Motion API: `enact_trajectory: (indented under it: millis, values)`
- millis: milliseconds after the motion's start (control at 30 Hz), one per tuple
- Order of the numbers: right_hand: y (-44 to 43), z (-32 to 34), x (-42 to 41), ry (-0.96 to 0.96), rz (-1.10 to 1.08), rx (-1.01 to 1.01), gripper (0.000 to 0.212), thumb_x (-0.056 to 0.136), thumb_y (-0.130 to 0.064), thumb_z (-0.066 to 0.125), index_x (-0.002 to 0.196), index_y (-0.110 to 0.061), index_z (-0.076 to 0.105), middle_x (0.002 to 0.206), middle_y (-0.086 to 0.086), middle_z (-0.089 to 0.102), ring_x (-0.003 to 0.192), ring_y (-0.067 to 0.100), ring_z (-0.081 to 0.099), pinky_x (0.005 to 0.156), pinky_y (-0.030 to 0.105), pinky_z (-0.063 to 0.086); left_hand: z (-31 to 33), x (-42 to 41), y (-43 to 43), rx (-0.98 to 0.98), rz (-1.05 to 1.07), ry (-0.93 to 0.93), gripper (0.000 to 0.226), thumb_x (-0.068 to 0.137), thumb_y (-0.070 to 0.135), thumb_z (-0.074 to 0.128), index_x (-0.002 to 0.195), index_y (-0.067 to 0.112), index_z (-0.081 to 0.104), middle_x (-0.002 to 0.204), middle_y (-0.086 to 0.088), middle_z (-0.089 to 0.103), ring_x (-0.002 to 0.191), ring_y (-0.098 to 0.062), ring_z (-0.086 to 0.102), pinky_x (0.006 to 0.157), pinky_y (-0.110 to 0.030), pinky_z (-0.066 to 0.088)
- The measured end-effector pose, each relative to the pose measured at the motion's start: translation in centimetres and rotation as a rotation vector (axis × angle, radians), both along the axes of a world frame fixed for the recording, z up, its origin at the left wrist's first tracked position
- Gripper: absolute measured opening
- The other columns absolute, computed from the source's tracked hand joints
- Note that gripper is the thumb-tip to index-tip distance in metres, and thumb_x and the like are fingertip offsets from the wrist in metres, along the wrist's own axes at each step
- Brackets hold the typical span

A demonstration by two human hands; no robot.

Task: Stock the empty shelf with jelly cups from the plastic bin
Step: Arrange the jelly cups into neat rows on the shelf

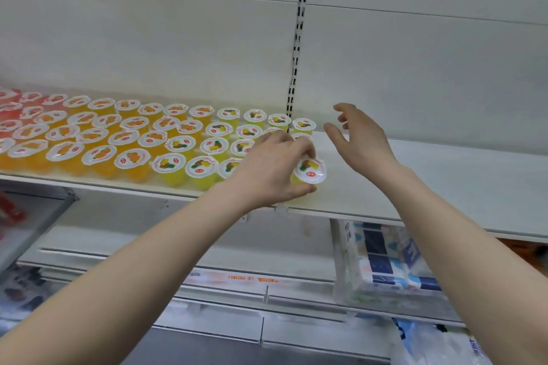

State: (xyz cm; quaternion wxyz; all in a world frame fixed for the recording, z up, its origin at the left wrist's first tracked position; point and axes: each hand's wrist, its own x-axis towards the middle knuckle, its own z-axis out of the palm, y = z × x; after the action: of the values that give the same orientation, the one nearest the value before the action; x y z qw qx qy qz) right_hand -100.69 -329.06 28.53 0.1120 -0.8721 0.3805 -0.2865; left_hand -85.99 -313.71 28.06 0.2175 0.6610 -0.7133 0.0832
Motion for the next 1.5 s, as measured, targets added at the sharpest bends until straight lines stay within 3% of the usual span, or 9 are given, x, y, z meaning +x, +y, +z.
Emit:
enact_trajectory:
  millis: [167,333,633,900,1200,1500]
  values:
    - [-0.4,-0.4,0.1,-0.003,0.029,-0.006,0.048,0.098,-0.044,0.046,0.139,-0.018,0.043,0.125,0.004,0.057,0.113,0.020,0.054,0.089,0.030,0.038,-2.2,-0.3,0.3,-0.012,0.051,-0.036,0.041,0.069,0.050,0.077,0.096,0.023,0.060,0.103,0.001,0.063,0.118,-0.019,0.043,0.100,-0.035,0.027]
    - [-0.3,-0.6,0.9,-0.007,0.064,-0.015,0.048,0.099,-0.045,0.046,0.138,-0.019,0.044,0.126,0.004,0.057,0.114,0.020,0.054,0.089,0.029,0.037,-3.6,0.2,0.3,-0.042,0.107,-0.086,0.043,0.067,0.052,0.078,0.090,0.021,0.060,0.093,-0.002,0.068,0.117,-0.028,0.052,0.102,-0.045,0.035]
    - [0.4,-0.3,2.5,-0.009,0.103,-0.032,0.046,0.099,-0.043,0.047,0.138,-0.019,0.044,0.127,0.003,0.057,0.115,0.020,0.055,0.091,0.032,0.040,-4.6,-0.1,-0.2,-0.119,0.172,-0.179,0.048,0.067,0.062,0.073,0.086,0.021,0.056,0.085,0.003,0.070,0.110,-0.028,0.057,0.092,-0.040,0.040]
    - [0.5,-0.4,2.1,0.043,0.106,-0.073,0.047,0.099,-0.042,0.047,0.139,-0.019,0.043,0.130,0.003,0.055,0.118,0.023,0.052,0.093,0.034,0.040,-4.2,0.7,-0.4,-0.180,0.185,-0.107,0.056,0.085,0.067,0.040,0.107,0.021,0.065,0.105,0.002,0.069,0.113,-0.026,0.055,0.095,-0.039,0.039]
    - [2.2,0.9,4.7,0.125,0.155,-0.208,0.050,0.100,-0.039,0.045,0.143,-0.015,0.042,0.133,0.009,0.054,0.121,0.028,0.048,0.097,0.037,0.038,-1.5,6.0,1.1,-0.203,0.310,-0.132,0.054,0.091,0.058,0.037,0.117,0.018,0.064,0.110,-0.004,0.068,0.112,-0.029,0.056,0.093,-0.043,0.045]
    - [8.5,1.4,13.7,0.212,0.313,-0.387,0.049,0.098,-0.037,0.051,0.138,-0.008,0.048,0.125,0.016,0.059,0.110,0.038,0.053,0.091,0.046,0.045,-0.2,15.4,9.1,-0.182,0.478,-0.159,0.057,0.091,0.057,0.035,0.122,0.017,0.060,0.115,-0.006,0.066,0.112,-0.030,0.055,0.093,-0.045,0.047]
